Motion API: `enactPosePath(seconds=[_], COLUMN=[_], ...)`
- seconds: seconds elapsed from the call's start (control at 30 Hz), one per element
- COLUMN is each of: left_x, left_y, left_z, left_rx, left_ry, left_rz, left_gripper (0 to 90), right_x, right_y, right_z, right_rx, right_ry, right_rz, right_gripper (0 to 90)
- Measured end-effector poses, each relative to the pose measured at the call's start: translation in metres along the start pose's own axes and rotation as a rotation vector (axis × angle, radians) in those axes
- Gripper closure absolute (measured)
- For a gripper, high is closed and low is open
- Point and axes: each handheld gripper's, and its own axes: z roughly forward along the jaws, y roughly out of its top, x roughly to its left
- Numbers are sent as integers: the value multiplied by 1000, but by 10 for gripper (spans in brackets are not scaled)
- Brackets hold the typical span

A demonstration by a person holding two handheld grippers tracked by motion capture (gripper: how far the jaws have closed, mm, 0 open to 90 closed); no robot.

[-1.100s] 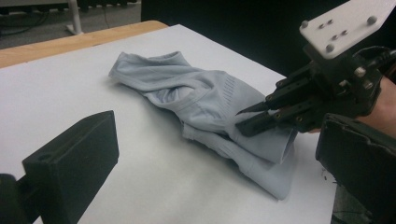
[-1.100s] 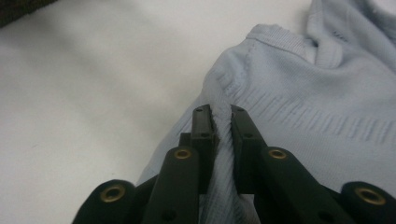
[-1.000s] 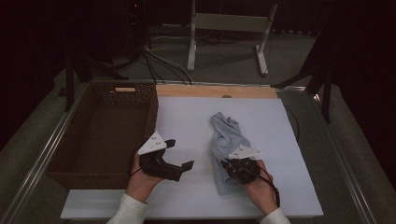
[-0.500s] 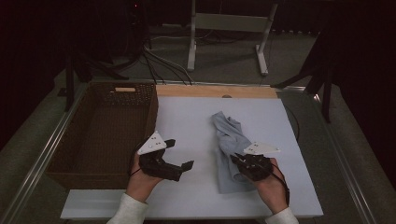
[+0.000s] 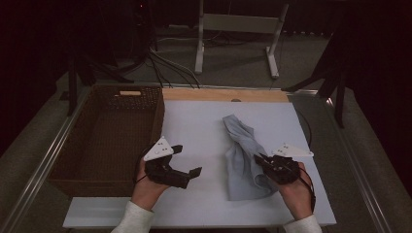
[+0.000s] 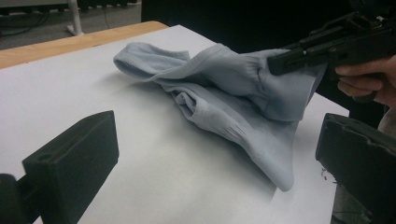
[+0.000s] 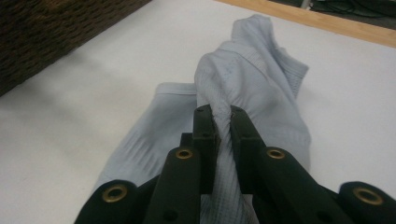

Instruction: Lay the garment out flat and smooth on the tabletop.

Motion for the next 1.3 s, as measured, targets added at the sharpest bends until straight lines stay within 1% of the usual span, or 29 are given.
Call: enactPosePath(seconds=[0.2,0.53,0.8,1.13,1.3], left_x=[0,0,0,0,0], left_y=[0,0,0,0,0], left_z=[0,1,1,1,0], left_rx=[0,1,1,0,0], left_ry=[0,-2,-2,-3,-2], left_rz=[-1,-2,-2,-3,-2], left_gripper=[3,3,3,3,3], right_x=[-9,-19,-29,-40,-44], right_y=[-1,-4,-7,-11,-12], right_z=[-5,-9,-14,-21,-23], right_rx=[-5,-8,-7,4,9], right_ry=[-16,-39,-69,-111,-120], right_rz=[20,38,57,72,76], right_gripper=[835,835,835,835,834])
